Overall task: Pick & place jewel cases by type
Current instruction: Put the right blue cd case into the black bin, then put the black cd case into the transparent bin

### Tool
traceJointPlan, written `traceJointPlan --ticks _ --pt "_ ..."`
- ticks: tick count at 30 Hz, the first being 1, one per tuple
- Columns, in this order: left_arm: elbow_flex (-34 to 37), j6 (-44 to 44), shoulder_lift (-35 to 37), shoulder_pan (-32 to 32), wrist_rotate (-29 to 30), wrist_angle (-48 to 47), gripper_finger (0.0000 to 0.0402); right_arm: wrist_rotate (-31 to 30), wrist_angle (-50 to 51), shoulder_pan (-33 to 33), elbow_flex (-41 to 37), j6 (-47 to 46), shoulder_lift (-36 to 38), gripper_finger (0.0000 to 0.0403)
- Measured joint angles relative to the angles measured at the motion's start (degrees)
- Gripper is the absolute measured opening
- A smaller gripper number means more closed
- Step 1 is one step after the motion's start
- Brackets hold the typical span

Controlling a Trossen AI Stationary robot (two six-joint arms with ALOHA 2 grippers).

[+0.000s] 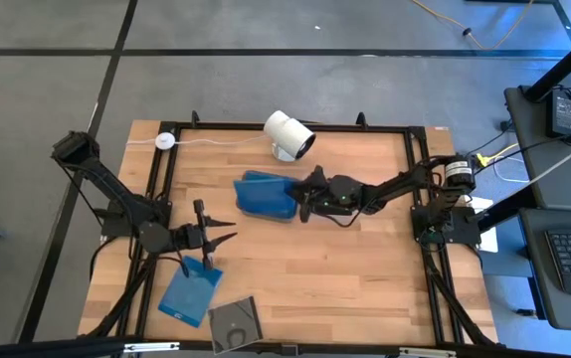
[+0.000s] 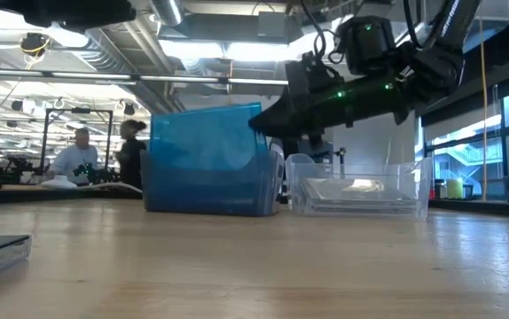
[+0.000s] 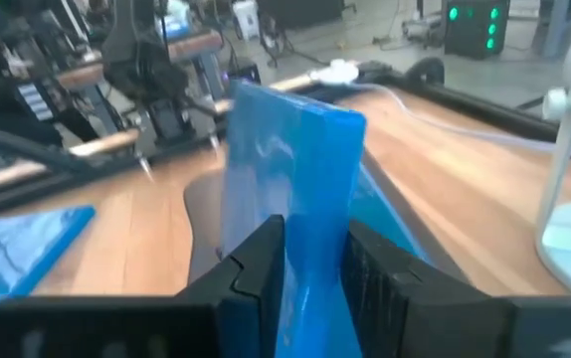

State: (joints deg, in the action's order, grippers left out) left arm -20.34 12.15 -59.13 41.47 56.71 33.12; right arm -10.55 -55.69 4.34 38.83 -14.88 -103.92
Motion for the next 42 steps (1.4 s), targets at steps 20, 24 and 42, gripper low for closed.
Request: traceJointPlan --ticks 20,24,42 --pt "0.0 -1.7 0.0 0.0 -4.3 -2.6 0.0107 -1.4 1.8 0.0 -0.1 2.2 0.8 0.0183" --pt "0.0 -4.0 0.0 0.0 -4.4 -3.6 0.0107 -1.9 3.4 0.0 -0.1 8.0 4.1 0.0201" --pt "0.0 -11.4 0.0 0.0 -20.7 -3.6 0.0107 23.0 8.6 -10.1 1.7 17.7 5.7 0.0204"
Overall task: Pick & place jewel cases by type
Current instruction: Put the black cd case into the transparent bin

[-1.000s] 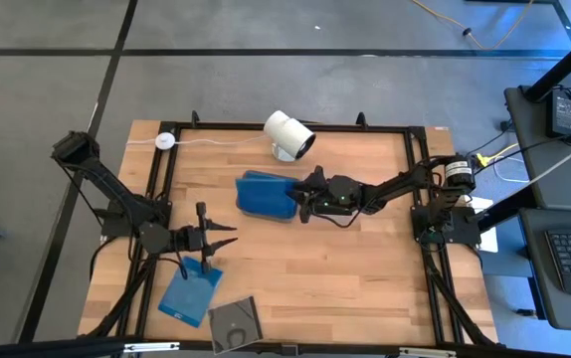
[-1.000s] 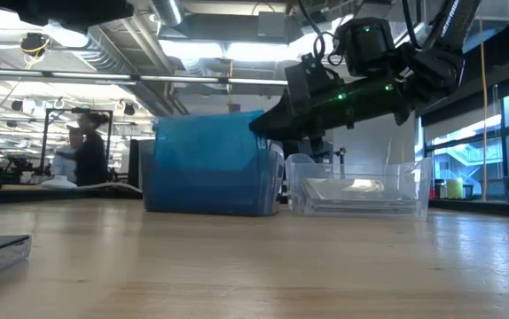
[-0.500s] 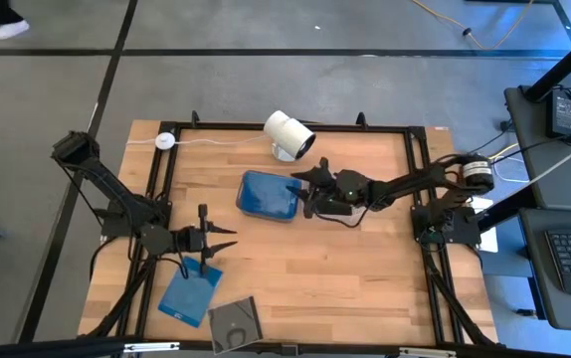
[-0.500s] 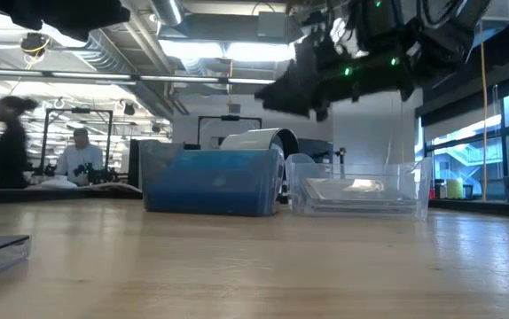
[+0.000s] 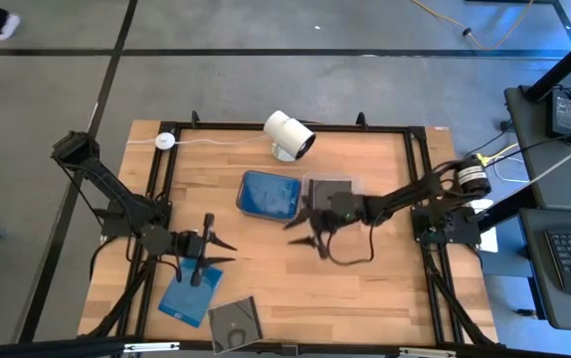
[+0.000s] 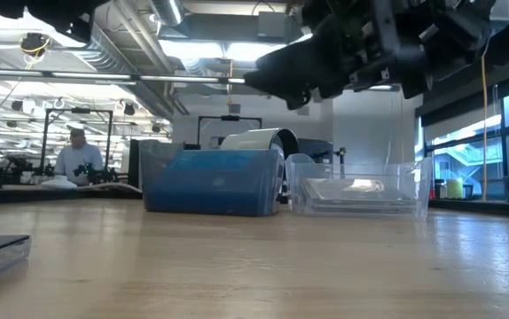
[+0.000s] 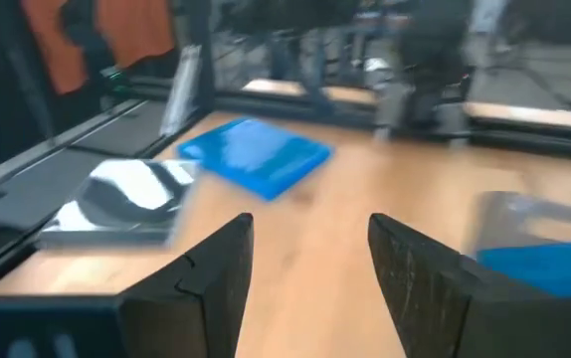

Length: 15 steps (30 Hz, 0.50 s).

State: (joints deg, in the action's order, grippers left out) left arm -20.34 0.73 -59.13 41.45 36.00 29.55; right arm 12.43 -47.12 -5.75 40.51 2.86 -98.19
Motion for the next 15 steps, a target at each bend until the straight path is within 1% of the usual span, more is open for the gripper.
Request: traceJointPlan --ticks 3,9,11,15 --pt "0.0 0.0 0.0 -0.4 2.3 0.2 0.0107 0.2 3.1 -3.3 4.2 0.9 -4.0 0.0204" --pt "0.0 -1.1 0.0 -1.1 2.9 0.2 0.0107 0.2 23.5 -7.2 17.5 3.5 -10.4 0.0204" --pt "0.0 -1.1 0.0 -1.1 2.9 0.2 0.0107 0.1 26.5 -8.4 21.4 3.8 -12.8 0.0204" --pt "0.0 -1.1 0.0 -1.1 3.0 0.2 0.0107 0.0 28.2 -10.6 27.0 7.4 -17.6 0.0204"
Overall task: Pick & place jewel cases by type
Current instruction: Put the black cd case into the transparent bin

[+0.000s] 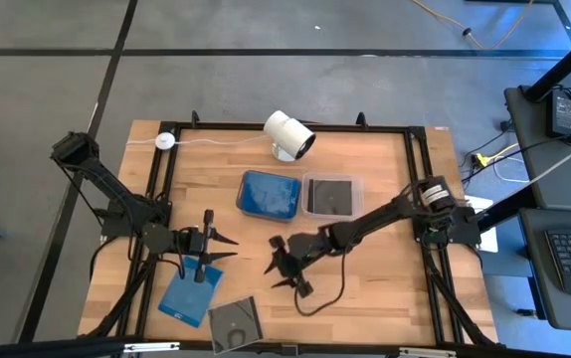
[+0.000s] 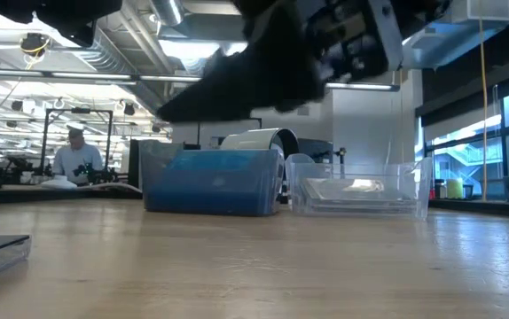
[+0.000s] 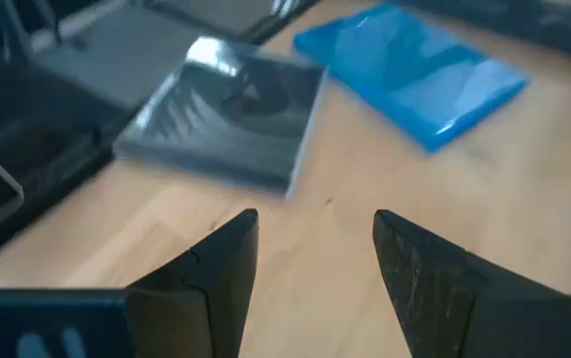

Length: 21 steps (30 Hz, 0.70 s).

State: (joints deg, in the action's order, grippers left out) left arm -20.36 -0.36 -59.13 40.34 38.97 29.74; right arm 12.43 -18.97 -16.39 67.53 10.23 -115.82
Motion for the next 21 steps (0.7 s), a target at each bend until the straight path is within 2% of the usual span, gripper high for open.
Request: traceJointPlan --ticks 5,8,15,21 --pt "0.0 0.0 0.0 0.0 0.1 0.0 0.0107 -4.5 0.6 -1.8 5.7 1.0 -5.9 0.0204" --pt "0.0 -0.1 0.0 0.0 0.1 0.0 0.0107 -5.1 1.0 -2.3 9.7 0.8 -9.6 0.0204" --pt "0.0 -0.4 0.0 0.0 0.2 -0.4 0.0107 1.0 7.5 -3.1 20.2 -0.3 -16.6 0.0204" --pt "0.0 -1.3 0.0 0.0 0.4 -0.4 0.0107 5.6 9.0 -3.2 26.2 -2.5 -21.6 0.0204"
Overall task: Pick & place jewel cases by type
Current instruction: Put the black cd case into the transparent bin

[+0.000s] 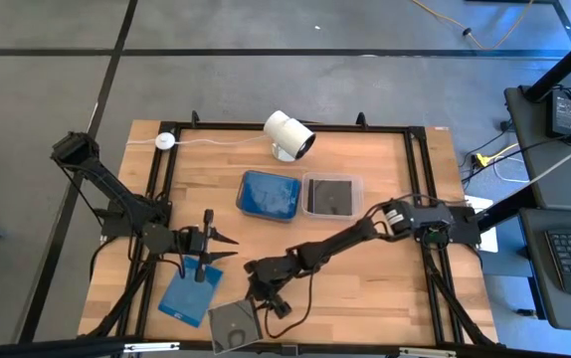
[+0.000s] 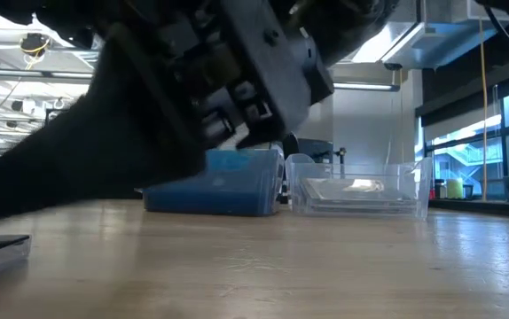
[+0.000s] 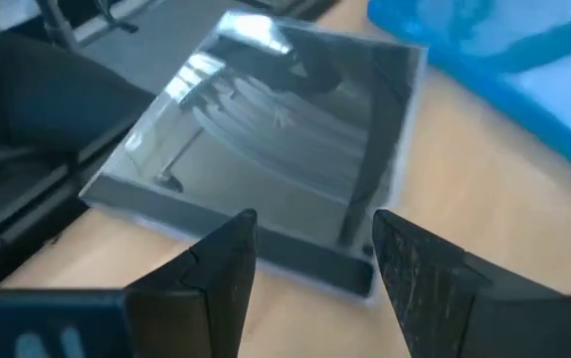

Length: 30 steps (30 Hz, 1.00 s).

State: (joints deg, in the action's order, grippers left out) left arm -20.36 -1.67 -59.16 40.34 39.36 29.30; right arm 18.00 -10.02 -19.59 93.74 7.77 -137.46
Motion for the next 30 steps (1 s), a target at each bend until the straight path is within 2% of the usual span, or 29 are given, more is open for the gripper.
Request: traceJointPlan --ticks 8,17,23,30 --pt "0.0 -4.5 0.0 0.0 0.0 -1.0 0.0107 -0.3 3.6 -0.3 1.7 0.5 -1.4 0.0204" --pt "0.0 -5.2 0.0 0.0 0.0 -1.1 0.0107 -15.0 18.4 1.0 2.0 2.7 0.9 0.0204" --pt "0.0 -5.2 0.0 0.0 -0.5 -1.3 0.0107 -19.2 28.4 2.6 2.0 1.1 3.2 0.0204" --pt "0.0 -6.5 0.0 0.1 -2.2 -3.1 0.0107 -19.5 38.4 4.1 2.0 -0.2 4.9 0.0204"
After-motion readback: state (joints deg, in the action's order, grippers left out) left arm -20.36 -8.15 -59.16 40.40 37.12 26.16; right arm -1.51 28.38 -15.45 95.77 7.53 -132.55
